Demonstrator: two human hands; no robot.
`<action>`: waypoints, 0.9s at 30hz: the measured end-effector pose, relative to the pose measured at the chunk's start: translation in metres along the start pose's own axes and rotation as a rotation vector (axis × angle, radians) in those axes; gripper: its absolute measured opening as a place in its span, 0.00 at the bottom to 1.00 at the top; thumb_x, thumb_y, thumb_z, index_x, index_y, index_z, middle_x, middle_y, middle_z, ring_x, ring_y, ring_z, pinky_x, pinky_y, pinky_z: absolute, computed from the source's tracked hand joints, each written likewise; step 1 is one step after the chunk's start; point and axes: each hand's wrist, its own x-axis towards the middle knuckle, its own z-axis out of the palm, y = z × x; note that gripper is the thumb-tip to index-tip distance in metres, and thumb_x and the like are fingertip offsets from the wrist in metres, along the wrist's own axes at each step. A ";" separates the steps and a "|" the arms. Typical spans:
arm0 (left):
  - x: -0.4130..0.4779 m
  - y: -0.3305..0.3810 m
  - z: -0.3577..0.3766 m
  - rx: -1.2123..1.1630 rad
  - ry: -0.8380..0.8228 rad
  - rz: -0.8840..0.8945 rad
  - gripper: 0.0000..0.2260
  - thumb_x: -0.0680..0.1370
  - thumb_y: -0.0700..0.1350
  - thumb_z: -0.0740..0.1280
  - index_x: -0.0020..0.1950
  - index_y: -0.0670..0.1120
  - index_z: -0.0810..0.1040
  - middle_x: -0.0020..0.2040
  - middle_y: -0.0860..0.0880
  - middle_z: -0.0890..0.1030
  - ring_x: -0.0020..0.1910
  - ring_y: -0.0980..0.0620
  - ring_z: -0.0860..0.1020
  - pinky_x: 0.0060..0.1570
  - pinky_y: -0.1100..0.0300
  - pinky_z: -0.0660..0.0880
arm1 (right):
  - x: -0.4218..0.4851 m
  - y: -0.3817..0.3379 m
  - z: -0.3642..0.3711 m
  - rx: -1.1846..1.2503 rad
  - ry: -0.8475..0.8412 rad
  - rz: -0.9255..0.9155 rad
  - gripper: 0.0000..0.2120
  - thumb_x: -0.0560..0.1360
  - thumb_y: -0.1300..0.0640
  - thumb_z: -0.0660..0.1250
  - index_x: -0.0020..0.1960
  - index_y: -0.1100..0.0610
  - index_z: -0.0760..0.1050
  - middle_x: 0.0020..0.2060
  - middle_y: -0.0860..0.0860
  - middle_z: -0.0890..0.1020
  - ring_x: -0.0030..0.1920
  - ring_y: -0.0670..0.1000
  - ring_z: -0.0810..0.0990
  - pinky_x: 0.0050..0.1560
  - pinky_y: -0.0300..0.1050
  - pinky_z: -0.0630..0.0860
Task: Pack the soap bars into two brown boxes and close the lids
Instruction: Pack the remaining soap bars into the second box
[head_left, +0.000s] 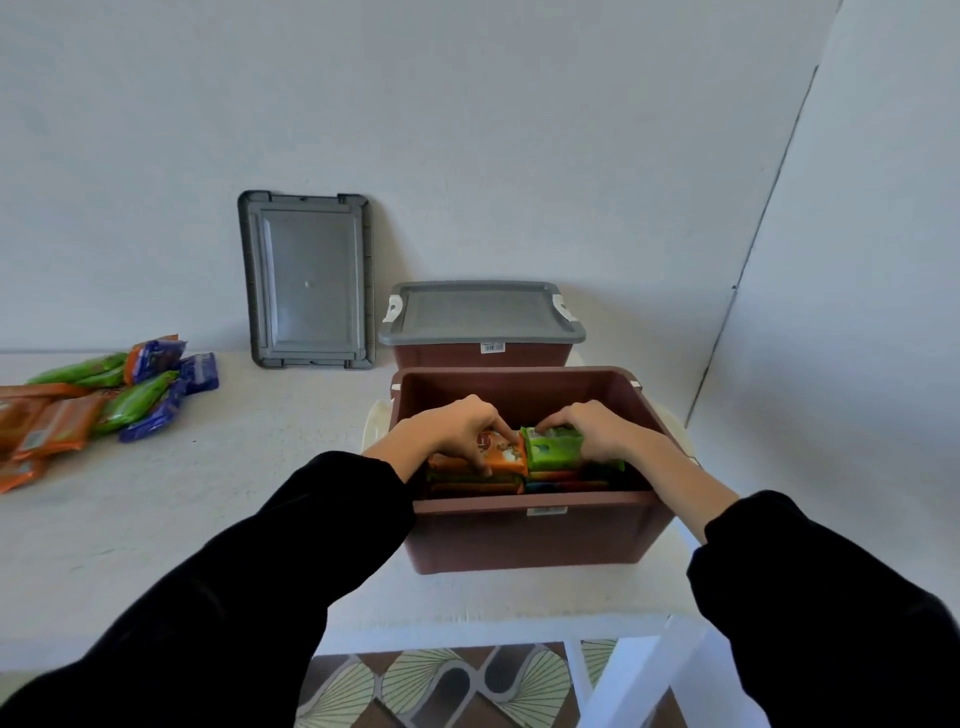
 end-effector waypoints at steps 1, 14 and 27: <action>0.000 0.000 0.000 -0.002 0.005 -0.006 0.27 0.71 0.46 0.73 0.68 0.51 0.71 0.63 0.46 0.73 0.61 0.48 0.71 0.61 0.57 0.68 | 0.000 0.000 -0.001 -0.002 0.002 -0.003 0.30 0.71 0.67 0.67 0.69 0.48 0.67 0.66 0.55 0.72 0.66 0.56 0.70 0.64 0.50 0.71; -0.015 -0.011 -0.021 -0.062 0.259 0.042 0.24 0.69 0.50 0.74 0.64 0.48 0.75 0.60 0.46 0.75 0.59 0.50 0.73 0.57 0.58 0.70 | -0.014 -0.019 -0.039 0.350 0.082 0.051 0.26 0.71 0.62 0.71 0.67 0.54 0.70 0.65 0.54 0.75 0.62 0.55 0.75 0.61 0.46 0.71; -0.175 -0.177 -0.082 -0.303 0.756 -0.311 0.10 0.74 0.40 0.69 0.55 0.42 0.81 0.52 0.43 0.82 0.50 0.48 0.79 0.50 0.63 0.74 | 0.086 -0.247 -0.105 0.471 0.282 -0.295 0.23 0.72 0.58 0.70 0.67 0.54 0.71 0.61 0.53 0.77 0.58 0.49 0.76 0.54 0.38 0.67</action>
